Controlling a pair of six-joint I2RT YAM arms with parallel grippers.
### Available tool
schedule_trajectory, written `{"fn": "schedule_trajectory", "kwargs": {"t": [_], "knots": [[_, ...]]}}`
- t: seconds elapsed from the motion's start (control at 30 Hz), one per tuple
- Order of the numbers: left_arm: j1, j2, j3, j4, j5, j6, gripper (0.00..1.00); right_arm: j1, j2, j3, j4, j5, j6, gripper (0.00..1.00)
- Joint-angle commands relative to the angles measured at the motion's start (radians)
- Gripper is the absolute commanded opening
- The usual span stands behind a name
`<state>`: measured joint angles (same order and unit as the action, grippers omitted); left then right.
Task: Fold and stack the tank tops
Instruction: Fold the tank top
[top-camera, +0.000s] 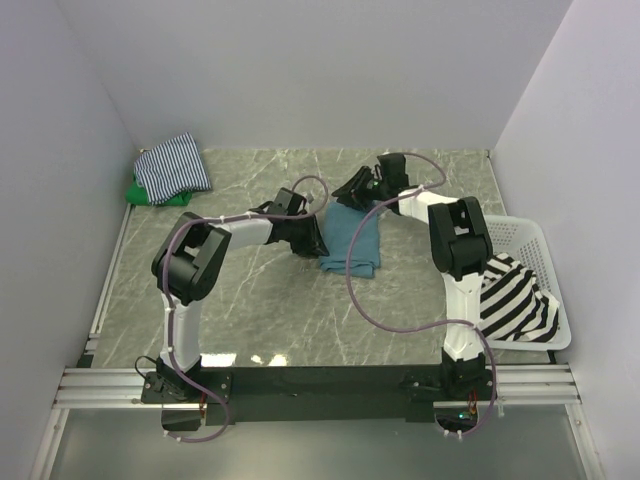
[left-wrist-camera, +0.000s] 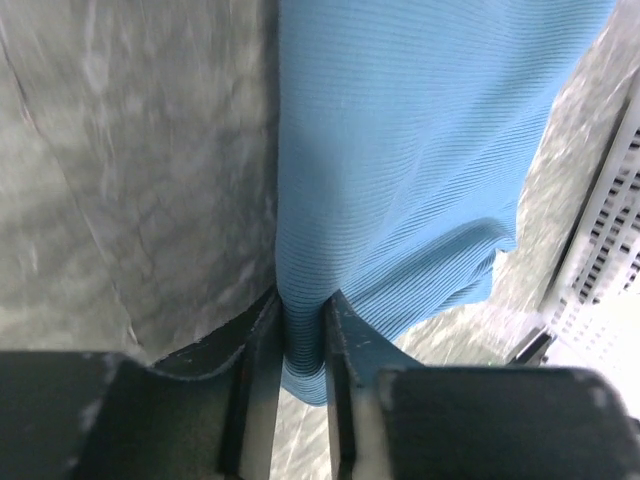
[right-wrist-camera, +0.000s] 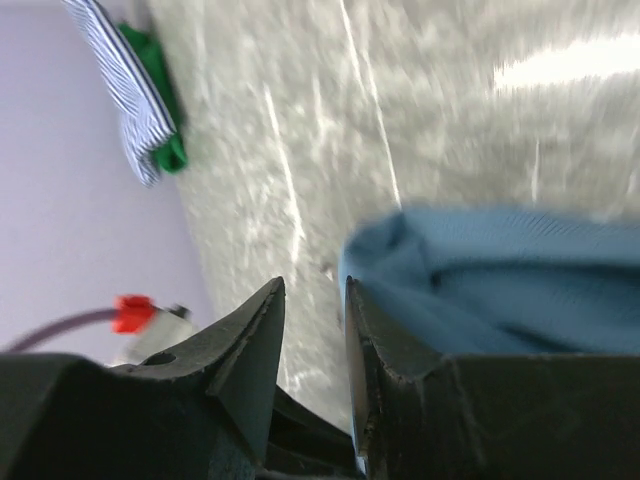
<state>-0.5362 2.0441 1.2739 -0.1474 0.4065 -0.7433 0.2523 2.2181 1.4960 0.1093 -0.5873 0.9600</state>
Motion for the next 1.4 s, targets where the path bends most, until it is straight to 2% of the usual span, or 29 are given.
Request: {"fn": "schedule_trajectory", "kwargs": {"t": [0.0,0.03,0.13,0.33,0.57,0.7,0.93,1.1,1.37], "knots": [[-0.018,0.004,-0.062,-0.141,-0.034,0.059,0.3,-0.022,-0.092,-0.014,0.109,0.012,0.01,0.38],[-0.019,-0.004,-0.061,-0.138,-0.029,0.059,0.38,-0.022,-0.119,-0.034,0.112,0.015,0.0,0.38],[-0.019,-0.025,-0.022,-0.146,-0.017,0.064,0.48,-0.018,-0.194,-0.077,0.071,0.047,-0.045,0.38],[0.013,-0.051,0.067,-0.175,-0.021,0.05,0.56,0.04,-0.352,-0.178,-0.122,0.197,-0.185,0.38],[0.1,-0.016,0.114,-0.155,0.017,0.027,0.59,0.102,-0.488,-0.367,-0.2,0.31,-0.221,0.34],[0.108,0.04,0.16,-0.118,0.118,0.016,0.6,0.18,-0.532,-0.44,-0.191,0.342,-0.243,0.32],[0.108,0.076,0.163,-0.067,0.189,0.032,0.61,0.333,-0.453,-0.434,-0.232,0.457,-0.267,0.32],[0.102,0.11,0.166,-0.072,0.175,0.028,0.62,0.357,-0.423,-0.465,-0.249,0.491,-0.267,0.32],[0.068,0.186,0.199,-0.092,0.127,0.021,0.62,0.354,-0.411,-0.572,-0.135,0.416,-0.259,0.28]]}}
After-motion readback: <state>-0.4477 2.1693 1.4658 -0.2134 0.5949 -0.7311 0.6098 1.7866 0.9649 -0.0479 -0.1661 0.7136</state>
